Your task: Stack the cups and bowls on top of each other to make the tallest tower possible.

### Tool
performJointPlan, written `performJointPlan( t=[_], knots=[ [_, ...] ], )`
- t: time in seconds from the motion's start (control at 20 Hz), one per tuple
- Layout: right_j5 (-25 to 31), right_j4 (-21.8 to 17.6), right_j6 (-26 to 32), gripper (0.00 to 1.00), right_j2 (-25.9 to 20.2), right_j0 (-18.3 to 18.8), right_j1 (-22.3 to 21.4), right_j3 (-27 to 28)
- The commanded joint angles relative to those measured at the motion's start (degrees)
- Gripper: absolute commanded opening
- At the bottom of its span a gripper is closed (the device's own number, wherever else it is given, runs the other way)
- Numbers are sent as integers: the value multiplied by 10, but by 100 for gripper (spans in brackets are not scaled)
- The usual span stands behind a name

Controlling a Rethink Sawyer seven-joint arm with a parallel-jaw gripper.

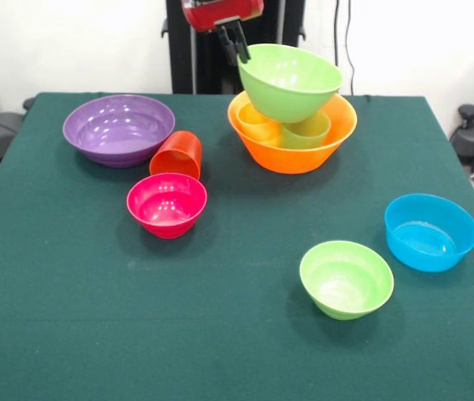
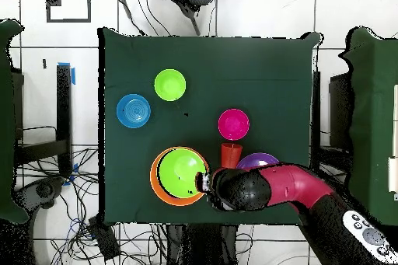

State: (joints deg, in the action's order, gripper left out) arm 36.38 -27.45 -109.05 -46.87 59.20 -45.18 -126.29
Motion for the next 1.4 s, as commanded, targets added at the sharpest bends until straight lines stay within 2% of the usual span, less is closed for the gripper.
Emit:
performJointPlan(
  t=[0.05,0.3,0.65,0.9,1.15,1.4],
  knots=[
    [-25,-17,32,0,-13,-9,28,-8],
    [-24,-19,35,0,-17,-4,28,-11],
    [-24,-43,33,0,1,-17,38,-8],
    [-34,-54,35,0,7,-21,60,-2],
    [-32,-53,46,0,-1,-12,69,-6],
    [-21,-57,52,0,-1,-5,61,-14]
  ],
)
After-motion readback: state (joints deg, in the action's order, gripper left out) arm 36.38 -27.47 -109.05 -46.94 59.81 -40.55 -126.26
